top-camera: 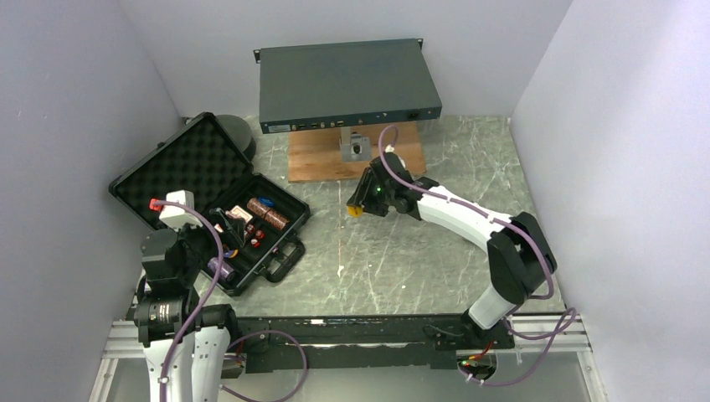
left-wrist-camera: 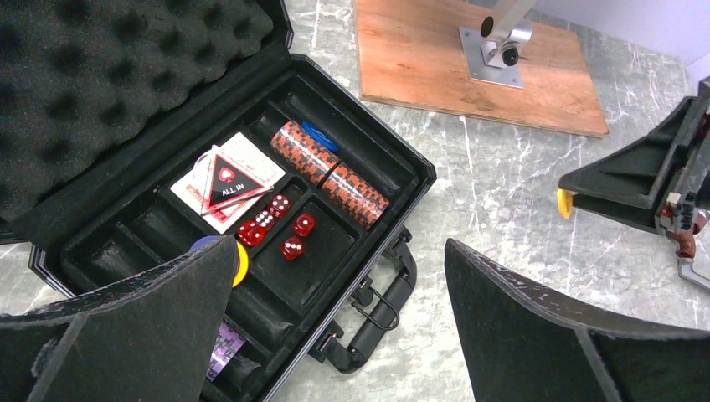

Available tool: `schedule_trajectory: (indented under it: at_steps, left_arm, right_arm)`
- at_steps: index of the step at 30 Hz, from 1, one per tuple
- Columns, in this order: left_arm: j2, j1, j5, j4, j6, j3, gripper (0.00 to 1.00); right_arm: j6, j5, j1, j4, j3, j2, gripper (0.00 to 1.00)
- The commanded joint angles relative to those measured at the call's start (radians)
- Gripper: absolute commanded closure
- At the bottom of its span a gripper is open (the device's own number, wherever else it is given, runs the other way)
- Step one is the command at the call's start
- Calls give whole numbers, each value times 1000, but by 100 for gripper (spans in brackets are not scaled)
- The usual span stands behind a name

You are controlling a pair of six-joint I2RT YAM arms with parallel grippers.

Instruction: Pack up texas hold em set

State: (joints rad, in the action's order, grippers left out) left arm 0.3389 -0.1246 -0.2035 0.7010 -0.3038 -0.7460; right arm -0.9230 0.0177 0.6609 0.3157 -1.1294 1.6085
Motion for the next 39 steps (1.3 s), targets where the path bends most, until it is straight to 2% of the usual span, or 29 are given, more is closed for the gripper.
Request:
schedule_trajectory:
  at_steps: [1,16,39]
  left_arm:
    - [-12,5,13,-24,9,-7,0]
    - [-15,9,16,-24,8,-7,0]
    - [-15,20,25,-21,9,-9,0]
  right_arm:
    - [-53,27,34,-87,-92,45,65]
    - [-188,135,84,-251,-192,216,66]
    - [-267,213,117,-311,-347,400,67]
